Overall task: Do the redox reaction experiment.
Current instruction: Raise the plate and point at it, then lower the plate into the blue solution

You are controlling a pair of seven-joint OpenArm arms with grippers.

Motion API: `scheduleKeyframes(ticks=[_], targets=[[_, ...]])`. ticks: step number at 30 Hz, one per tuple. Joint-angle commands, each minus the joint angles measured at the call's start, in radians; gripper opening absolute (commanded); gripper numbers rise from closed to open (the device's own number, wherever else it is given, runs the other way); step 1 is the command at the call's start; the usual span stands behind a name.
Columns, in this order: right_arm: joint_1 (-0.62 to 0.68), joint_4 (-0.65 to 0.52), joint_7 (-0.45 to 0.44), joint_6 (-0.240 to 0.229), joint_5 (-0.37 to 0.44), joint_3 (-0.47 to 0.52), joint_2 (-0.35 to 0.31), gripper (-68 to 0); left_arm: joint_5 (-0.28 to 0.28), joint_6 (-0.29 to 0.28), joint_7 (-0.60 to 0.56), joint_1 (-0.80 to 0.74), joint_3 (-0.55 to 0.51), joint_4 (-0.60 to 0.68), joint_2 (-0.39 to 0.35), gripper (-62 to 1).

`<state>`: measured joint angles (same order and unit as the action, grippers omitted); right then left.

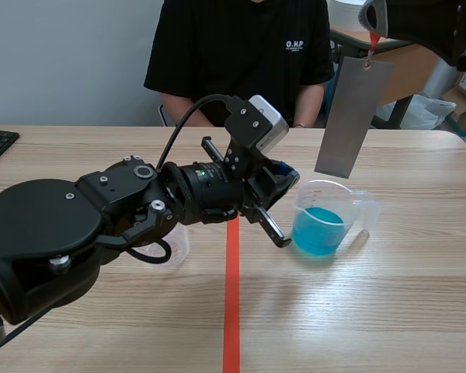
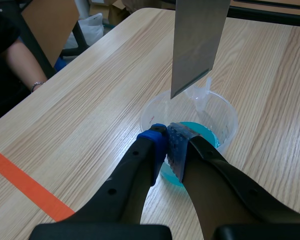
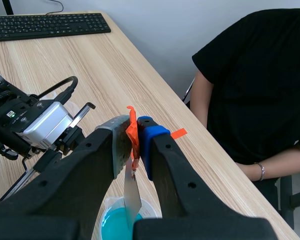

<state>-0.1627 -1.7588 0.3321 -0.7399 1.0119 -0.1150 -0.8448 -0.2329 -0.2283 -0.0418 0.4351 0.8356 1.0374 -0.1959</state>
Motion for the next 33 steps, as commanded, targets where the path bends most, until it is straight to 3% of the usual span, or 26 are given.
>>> scheduleKeyframes(ticks=[1,16,24,33], targets=[[-0.015,-0.008,-0.016,-0.006,0.014,0.016,-0.013,-66.0,-0.009,0.002,-0.018,0.014,-0.003,0.008,0.018,-57.5],[-0.014,-0.008,-0.016,-0.006,0.014,0.016,-0.013,-66.0,-0.016,0.002,-0.021,0.011,-0.004,0.015,-0.013,-57.5],[-0.014,-0.008,-0.016,-0.006,0.014,0.016,-0.013,-66.0,-0.094,0.002,-0.074,-0.13,-0.076,0.231,-0.246,-57.5],[-0.014,-0.006,-0.016,-0.006,0.013,0.016,-0.013,-66.0,-0.104,0.002,-0.148,-0.558,-0.378,0.481,-0.527,-57.5]])
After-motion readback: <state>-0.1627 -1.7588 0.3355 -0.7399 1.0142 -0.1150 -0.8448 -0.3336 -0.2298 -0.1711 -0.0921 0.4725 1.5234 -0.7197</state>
